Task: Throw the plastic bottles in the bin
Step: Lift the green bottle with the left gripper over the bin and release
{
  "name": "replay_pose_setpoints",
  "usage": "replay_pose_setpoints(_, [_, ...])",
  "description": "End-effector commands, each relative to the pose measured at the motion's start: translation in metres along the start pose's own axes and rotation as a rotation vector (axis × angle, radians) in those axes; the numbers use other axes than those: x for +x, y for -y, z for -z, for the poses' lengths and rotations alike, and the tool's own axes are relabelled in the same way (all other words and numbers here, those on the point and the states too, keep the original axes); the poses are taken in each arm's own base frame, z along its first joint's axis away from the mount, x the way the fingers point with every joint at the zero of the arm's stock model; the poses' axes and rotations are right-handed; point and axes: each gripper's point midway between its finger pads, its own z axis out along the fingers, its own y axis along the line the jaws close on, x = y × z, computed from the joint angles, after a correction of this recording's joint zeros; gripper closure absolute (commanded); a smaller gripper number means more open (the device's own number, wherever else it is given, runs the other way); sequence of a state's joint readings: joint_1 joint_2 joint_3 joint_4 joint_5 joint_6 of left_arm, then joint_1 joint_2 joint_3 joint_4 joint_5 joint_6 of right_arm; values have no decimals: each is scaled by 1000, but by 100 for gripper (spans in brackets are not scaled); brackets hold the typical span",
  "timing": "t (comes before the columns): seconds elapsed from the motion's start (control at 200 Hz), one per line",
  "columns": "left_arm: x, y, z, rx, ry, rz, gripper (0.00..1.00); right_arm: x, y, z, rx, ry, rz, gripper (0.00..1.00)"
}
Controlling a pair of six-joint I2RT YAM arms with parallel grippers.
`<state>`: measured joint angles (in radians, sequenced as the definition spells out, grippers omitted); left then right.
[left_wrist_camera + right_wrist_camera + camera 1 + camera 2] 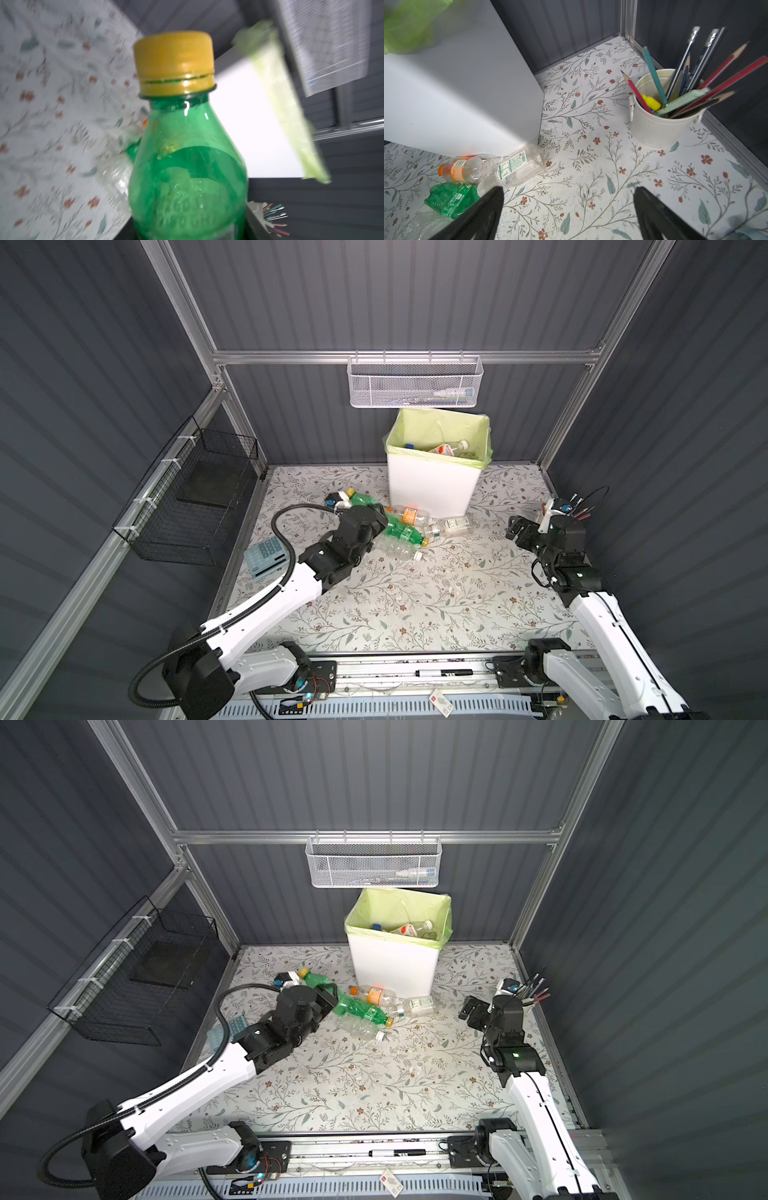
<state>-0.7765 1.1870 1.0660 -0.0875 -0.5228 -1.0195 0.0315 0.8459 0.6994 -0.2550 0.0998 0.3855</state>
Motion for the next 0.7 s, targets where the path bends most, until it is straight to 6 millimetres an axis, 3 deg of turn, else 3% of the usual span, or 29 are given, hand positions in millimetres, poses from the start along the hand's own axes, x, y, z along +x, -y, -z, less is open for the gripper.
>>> replay_pose_setpoints(0.0, [-91,79,27,138,329,-237,53,-12,-3,7,-16,40,-12,1])
replay_pose_setpoints(0.115, [-122,142,27,261,465,-343,53,-20,-4,13,-20,64,-15,1])
replay_pose_setpoints(0.21, [-122,176,-3,339,488,-359,54,-24,-6,16,-28,81,-27,1])
replay_pose_setpoints(0.3, [-83,189,-79,393,309,-344,53,-26,-10,17,-54,85,-41,1])
replay_pose_setpoints(0.365, [-45,193,-130,400,98,-319,53,-25,-14,16,-72,76,-46,1])
replay_pose_setpoints(0.4, [-22,192,-151,393,4,-320,48,-25,-16,17,-84,69,-44,1])
replay_pose_setpoints(0.435, [-13,193,-163,385,-39,-316,37,-25,-18,18,-88,61,-40,1])
replay_pose_setpoints(0.5, [-9,195,-168,399,-48,-294,21,-24,-17,20,-84,49,-34,1])
replay_pose_setpoints(0.59, [-27,201,-149,442,40,-275,1,-21,-14,24,-75,45,-36,1])
replay_pose_setpoints(0.695, [-47,207,-123,467,101,-296,0,-15,-12,25,-74,45,-55,1])
